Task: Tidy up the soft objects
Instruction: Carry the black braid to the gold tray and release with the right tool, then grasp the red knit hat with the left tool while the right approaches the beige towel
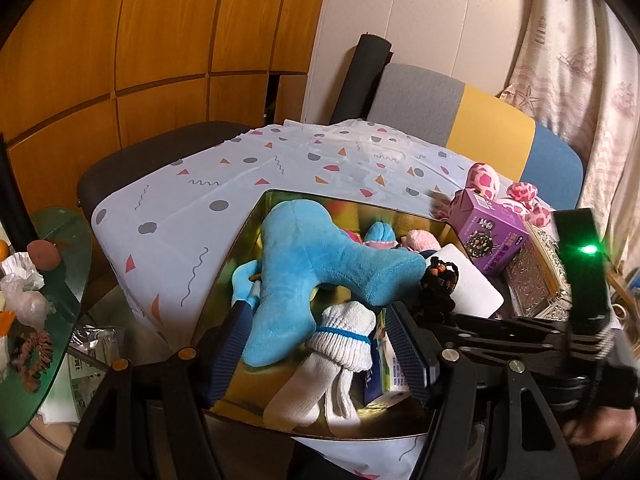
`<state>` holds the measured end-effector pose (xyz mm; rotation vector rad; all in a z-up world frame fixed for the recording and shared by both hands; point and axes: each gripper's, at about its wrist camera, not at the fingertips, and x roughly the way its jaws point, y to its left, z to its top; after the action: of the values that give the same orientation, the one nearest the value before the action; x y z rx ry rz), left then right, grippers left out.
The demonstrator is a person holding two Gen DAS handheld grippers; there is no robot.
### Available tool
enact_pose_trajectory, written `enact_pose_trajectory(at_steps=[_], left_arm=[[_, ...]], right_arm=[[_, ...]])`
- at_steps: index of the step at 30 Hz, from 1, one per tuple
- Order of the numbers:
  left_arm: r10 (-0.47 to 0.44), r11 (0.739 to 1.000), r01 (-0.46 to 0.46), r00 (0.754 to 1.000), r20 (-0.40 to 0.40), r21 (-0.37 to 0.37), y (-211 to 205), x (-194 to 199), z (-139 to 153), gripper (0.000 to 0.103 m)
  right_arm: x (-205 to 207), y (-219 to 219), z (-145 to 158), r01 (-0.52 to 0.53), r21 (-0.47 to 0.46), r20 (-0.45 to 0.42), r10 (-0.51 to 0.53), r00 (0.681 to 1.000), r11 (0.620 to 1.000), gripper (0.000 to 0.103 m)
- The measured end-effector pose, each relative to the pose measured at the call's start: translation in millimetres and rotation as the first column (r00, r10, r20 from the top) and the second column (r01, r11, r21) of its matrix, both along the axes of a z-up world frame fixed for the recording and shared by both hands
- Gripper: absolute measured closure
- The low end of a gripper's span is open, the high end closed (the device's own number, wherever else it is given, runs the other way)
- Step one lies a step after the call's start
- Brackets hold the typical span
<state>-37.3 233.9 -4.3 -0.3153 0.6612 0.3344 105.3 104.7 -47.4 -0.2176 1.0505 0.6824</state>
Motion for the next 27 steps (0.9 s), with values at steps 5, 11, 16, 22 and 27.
enact_pose_trajectory(at_steps=[5, 11, 16, 22, 27], left_arm=[[0.006, 1.0, -0.006, 1.0, 0.005, -0.002, 0, -1, 0, 0.032], [-0.001, 1.0, 0.001, 1.0, 0.028, -0.001, 1, -3, 8, 0.032], [-0.06, 0.998, 0.06, 0.998, 0.035, 0.012, -15, 2, 14, 0.032], [-0.186, 0.982, 0.186, 0.982, 0.02, 0.029, -55, 17, 20, 0.032], [-0.357, 0.933, 0.355, 0.934, 0.02, 0.055, -109, 32, 29, 0.032]], right_arm=[[-12, -17, 13, -0.01, 0.024, 0.016, 0.009, 1.0, 1.0, 0.058], [-21, -77, 39, 0.061, 0.145, 0.03, -0.066, 0.997, 0.988, 0.058], [-17, -155, 43, 0.239, 0.157, 0.019, -0.245, 0.969, 0.958, 0.058], [-9, -261, 40, 0.511, 0.168, -0.026, -0.514, 0.857, 0.843, 0.058], [-11, -337, 45, 0.686, 0.175, -0.022, -0.694, 0.719, 0.706, 0.058]])
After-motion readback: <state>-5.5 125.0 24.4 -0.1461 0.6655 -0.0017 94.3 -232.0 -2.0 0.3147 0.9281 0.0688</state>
